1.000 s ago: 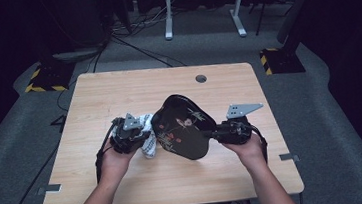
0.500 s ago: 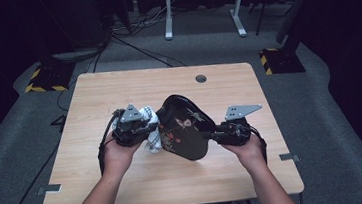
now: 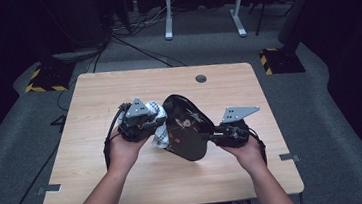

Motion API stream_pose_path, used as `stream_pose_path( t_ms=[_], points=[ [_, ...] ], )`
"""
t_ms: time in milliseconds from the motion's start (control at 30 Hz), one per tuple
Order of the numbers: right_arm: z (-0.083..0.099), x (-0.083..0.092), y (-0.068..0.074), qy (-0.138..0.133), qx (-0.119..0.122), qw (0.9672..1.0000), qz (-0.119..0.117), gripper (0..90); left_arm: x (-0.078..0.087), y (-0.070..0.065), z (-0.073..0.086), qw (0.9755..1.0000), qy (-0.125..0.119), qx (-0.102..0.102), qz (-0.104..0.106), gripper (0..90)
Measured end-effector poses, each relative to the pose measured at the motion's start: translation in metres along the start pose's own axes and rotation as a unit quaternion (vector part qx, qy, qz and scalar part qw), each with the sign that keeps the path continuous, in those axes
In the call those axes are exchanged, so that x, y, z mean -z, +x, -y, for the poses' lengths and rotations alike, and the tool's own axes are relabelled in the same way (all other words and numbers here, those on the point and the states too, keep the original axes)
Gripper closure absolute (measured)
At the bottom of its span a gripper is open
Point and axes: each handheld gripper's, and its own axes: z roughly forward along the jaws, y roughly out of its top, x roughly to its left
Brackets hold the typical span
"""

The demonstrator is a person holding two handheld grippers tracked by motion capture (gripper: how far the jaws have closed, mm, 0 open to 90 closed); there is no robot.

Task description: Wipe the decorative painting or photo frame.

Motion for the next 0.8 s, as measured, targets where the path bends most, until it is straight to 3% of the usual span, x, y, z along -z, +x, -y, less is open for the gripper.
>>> stream_pose_path(
  t_ms=[600, 800],
  points=[
    [-0.001, -0.001, 0.002, 0.002, 0.002, 1.0000, 0.004, 77.4, 0.012, -0.017, -0.044, 0.9988, -0.031, -0.033, 0.020, 75.4],
    [-0.001, -0.001, 0.002, 0.002, 0.004, 1.0000, 0.007, 77.4, 0.004, -0.018, -0.037, 0.9989, -0.021, -0.036, 0.022, 75.5]
  ],
)
